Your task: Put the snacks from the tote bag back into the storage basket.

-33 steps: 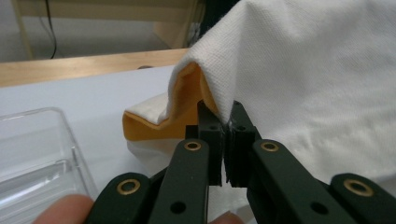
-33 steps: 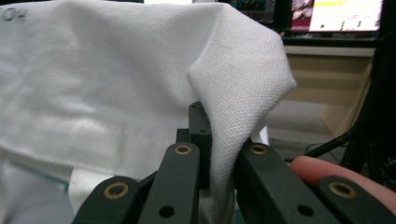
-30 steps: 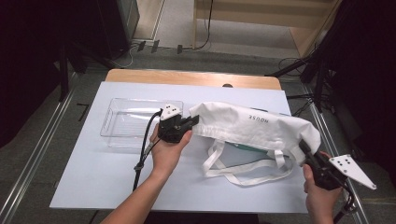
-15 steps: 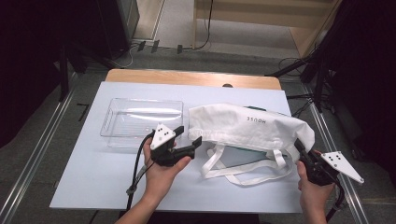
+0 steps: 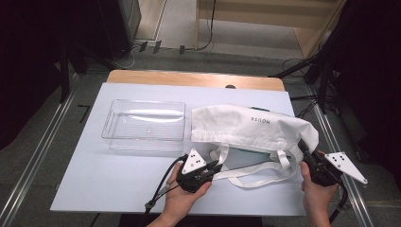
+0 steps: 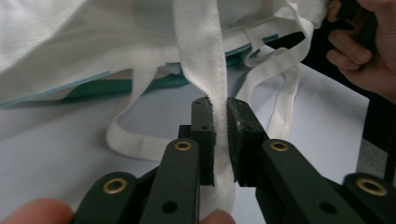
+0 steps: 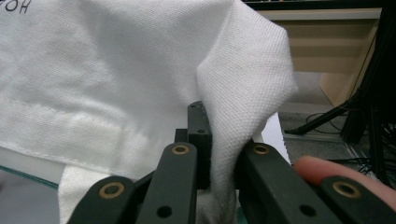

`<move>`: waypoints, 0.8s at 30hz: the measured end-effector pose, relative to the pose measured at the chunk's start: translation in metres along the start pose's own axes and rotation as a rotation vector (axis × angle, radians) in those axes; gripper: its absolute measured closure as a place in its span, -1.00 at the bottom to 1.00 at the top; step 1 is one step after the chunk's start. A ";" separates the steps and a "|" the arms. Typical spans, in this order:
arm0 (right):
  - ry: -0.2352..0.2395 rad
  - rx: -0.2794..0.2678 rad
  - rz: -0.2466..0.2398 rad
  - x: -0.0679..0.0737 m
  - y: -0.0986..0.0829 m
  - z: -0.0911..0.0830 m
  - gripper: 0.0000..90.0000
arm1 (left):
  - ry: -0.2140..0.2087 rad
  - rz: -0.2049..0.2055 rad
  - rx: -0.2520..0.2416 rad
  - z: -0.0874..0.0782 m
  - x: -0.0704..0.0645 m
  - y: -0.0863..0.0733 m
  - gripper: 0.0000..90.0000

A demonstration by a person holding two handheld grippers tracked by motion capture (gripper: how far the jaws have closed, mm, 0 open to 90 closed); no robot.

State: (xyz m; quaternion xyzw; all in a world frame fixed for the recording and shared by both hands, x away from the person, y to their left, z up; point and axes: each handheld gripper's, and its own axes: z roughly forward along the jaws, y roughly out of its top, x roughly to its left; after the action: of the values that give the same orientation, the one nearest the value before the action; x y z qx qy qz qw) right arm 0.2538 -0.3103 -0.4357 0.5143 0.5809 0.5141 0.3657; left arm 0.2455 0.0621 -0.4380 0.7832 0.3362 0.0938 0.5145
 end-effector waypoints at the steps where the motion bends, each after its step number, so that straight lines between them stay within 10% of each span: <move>1: 0.001 0.003 0.001 -0.001 0.000 0.001 0.85 | -0.001 0.000 -0.005 0.002 -0.001 0.003 0.89; 9: -0.025 0.035 0.005 0.002 0.005 -0.018 -0.21 | -0.003 -0.048 -0.033 0.013 0.007 0.019 0.91; 18: -0.084 0.015 0.004 0.022 -0.008 -0.059 -0.32 | 0.007 -0.049 -0.070 0.009 0.008 0.028 0.91; 24: 0.045 0.062 -0.022 0.058 -0.027 -0.067 -0.25 | 0.015 -0.050 -0.107 -0.001 0.009 0.033 0.90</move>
State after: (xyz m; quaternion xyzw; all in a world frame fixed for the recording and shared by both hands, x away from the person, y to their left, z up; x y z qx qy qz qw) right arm 0.1723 -0.2666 -0.4426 0.5073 0.6102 0.5034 0.3419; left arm 0.2659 0.0601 -0.4104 0.7451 0.3541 0.1047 0.5555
